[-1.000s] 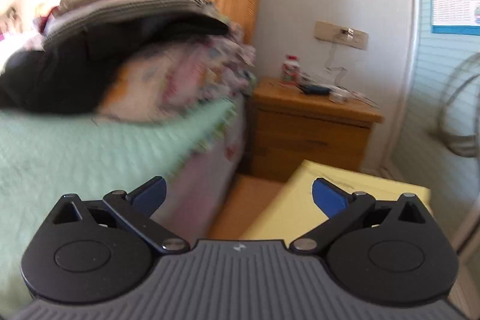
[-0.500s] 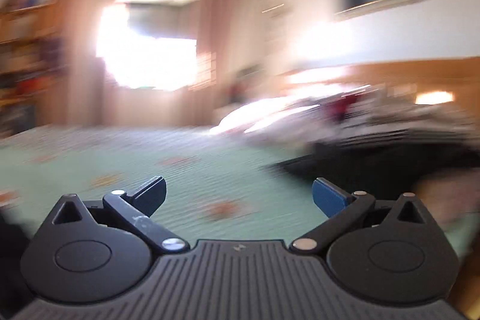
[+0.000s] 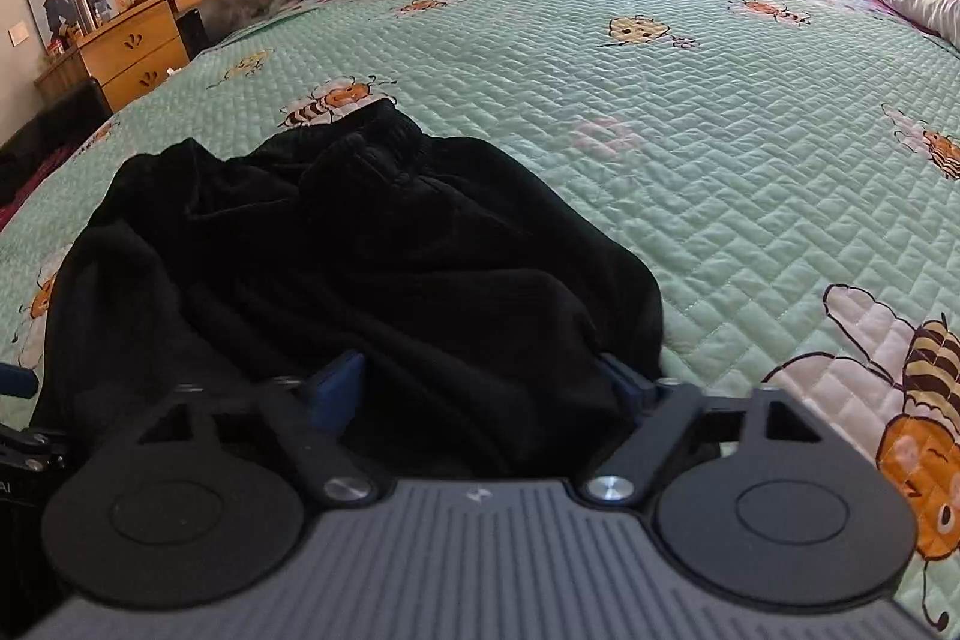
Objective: Fold clothes
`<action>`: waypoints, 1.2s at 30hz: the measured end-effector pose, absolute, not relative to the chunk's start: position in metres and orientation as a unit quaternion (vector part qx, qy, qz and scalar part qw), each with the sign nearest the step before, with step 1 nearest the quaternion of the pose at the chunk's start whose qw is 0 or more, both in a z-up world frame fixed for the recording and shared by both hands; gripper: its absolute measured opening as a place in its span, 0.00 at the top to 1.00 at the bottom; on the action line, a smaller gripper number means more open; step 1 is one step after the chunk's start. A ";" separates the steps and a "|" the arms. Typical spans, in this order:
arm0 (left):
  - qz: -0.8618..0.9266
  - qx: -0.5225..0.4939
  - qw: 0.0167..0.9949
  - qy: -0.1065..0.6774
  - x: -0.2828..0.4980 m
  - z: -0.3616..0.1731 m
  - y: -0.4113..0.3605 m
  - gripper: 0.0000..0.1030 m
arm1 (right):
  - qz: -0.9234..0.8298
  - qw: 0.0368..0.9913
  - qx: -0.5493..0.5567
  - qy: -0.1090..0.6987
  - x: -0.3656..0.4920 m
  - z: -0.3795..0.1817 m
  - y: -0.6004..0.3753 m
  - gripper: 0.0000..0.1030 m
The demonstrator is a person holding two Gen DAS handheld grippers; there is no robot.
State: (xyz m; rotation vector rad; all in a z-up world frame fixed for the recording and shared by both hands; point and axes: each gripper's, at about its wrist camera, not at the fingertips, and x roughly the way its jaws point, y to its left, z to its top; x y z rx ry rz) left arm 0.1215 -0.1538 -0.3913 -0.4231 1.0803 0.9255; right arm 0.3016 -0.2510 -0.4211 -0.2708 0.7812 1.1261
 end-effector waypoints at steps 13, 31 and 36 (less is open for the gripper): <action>0.426 -0.197 0.745 0.475 0.116 -0.384 -0.149 0.12 | 0.481 0.796 0.086 0.358 0.380 -0.370 -0.332 0.82; 0.424 -0.208 0.771 0.427 0.092 -0.371 -0.138 0.12 | 0.421 0.823 0.062 0.376 0.364 -0.362 -0.356 0.00; 0.427 -0.203 0.772 0.424 0.082 -0.372 -0.134 0.12 | 0.440 0.842 -0.037 0.310 0.334 -0.373 -0.329 0.17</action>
